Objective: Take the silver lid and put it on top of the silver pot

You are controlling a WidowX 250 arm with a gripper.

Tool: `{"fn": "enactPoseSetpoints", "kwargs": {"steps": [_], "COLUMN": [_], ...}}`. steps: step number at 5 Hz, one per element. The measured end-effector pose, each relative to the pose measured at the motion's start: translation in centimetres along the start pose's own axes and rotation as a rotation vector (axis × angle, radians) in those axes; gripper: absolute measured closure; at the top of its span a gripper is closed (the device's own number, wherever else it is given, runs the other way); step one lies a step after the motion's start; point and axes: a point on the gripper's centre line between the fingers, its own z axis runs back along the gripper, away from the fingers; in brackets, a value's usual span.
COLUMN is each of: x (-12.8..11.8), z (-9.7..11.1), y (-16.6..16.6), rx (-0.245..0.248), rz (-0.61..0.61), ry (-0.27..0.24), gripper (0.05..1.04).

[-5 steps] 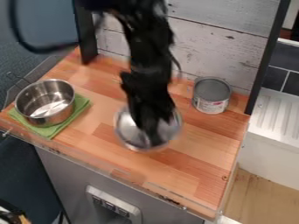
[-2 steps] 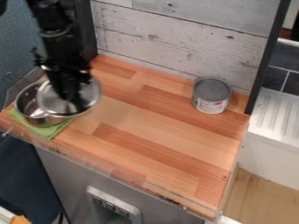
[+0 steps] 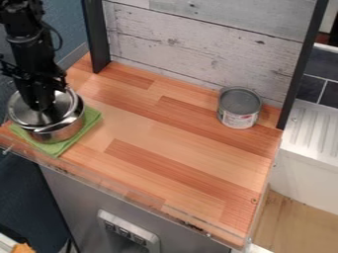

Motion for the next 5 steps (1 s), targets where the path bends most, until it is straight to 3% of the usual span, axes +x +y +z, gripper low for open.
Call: {"fn": "enactPoseSetpoints", "kwargs": {"steps": [1,4,5], "x": [-0.1,0.0,0.3], "z": [-0.9,-1.0,-1.0], "y": [0.3,-1.3,-1.8], "rx": [-0.013,-0.093,-0.099], "rz": [0.007,0.007,-0.004], "ry": [0.019,0.023,0.020], "gripper": [0.802,0.802,0.802]}}
